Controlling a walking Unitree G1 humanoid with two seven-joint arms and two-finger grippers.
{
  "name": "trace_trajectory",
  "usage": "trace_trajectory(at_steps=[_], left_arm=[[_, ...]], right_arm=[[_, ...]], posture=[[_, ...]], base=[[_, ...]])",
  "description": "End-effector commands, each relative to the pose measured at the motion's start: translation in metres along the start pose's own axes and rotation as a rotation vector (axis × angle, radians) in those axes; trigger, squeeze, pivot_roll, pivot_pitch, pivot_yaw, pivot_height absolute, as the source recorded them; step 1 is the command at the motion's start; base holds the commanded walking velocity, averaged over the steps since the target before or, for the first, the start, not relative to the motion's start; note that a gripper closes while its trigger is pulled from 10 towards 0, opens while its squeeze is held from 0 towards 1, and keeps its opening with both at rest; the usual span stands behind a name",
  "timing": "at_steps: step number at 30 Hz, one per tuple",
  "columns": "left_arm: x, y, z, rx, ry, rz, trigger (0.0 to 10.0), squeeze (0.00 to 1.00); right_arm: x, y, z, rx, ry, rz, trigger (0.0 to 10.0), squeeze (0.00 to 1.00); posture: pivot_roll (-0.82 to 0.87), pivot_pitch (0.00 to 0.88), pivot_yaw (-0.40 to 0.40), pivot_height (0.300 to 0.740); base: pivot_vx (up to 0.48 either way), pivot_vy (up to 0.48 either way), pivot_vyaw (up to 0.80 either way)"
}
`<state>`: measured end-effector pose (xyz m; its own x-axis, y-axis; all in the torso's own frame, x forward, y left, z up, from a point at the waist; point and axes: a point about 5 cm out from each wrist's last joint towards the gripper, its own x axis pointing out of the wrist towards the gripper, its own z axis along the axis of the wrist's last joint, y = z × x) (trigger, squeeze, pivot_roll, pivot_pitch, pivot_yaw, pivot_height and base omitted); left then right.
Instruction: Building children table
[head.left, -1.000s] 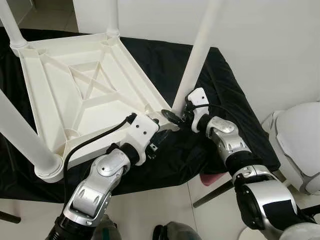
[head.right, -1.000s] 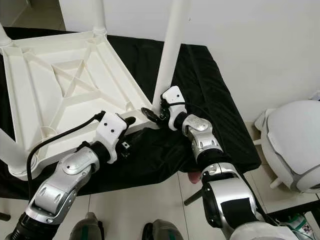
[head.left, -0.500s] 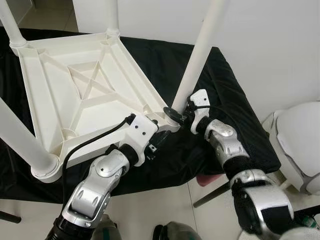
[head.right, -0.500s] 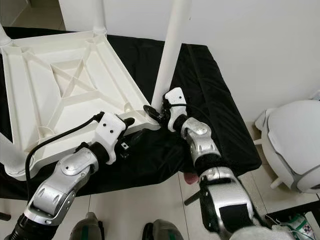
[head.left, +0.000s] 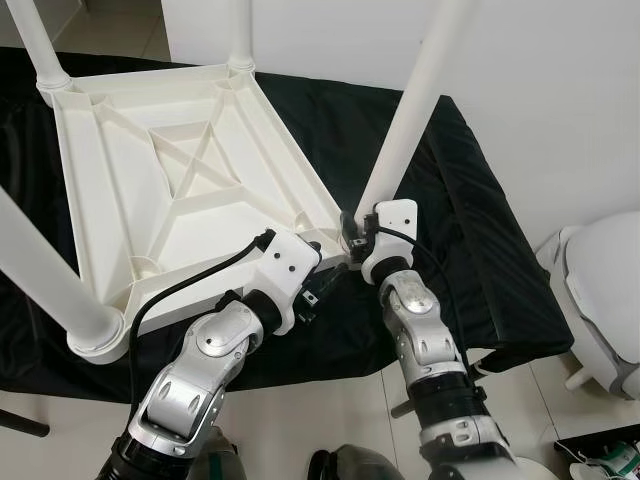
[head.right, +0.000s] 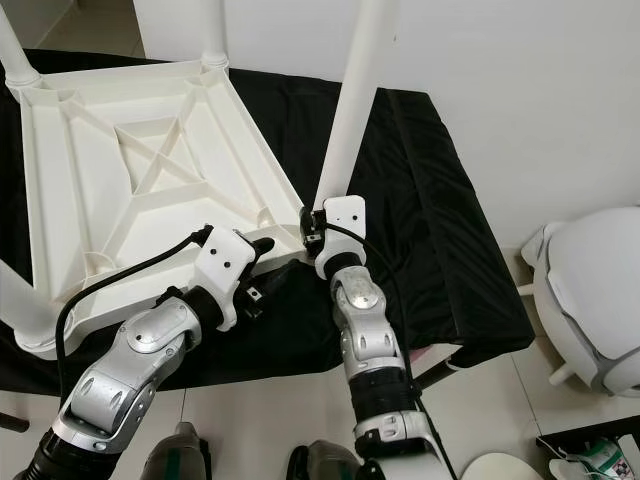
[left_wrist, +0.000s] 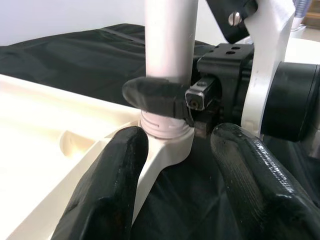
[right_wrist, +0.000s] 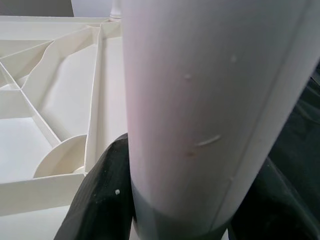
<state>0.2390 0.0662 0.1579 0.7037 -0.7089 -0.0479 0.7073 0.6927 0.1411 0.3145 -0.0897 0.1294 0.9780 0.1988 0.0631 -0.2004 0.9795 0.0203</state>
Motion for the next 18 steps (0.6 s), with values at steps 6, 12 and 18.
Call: trace_trajectory(at_steps=[6,12,18], left_arm=[[0.002,-0.004,-0.001,-0.003,0.004,-0.019,10.0,0.00],[0.001,-0.003,-0.001,-0.002,0.001,-0.009,10.0,0.00],[0.000,-0.002,0.000,0.003,-0.001,-0.007,10.0,0.00]], right_arm=[[-0.008,-0.008,-0.004,-0.032,0.071,-0.028,0.0,0.00],[0.002,-0.022,-0.002,-0.014,0.060,0.023,10.0,1.00],[0.010,-0.030,-0.005,0.012,0.101,0.157,10.0,1.00]], posture=[[0.01,0.035,-0.120,0.740],[0.03,0.019,-0.131,0.740],[0.03,0.015,-0.132,0.740]], base=[[0.000,0.000,0.00],[0.000,0.000,0.00],[0.000,0.000,0.00]])
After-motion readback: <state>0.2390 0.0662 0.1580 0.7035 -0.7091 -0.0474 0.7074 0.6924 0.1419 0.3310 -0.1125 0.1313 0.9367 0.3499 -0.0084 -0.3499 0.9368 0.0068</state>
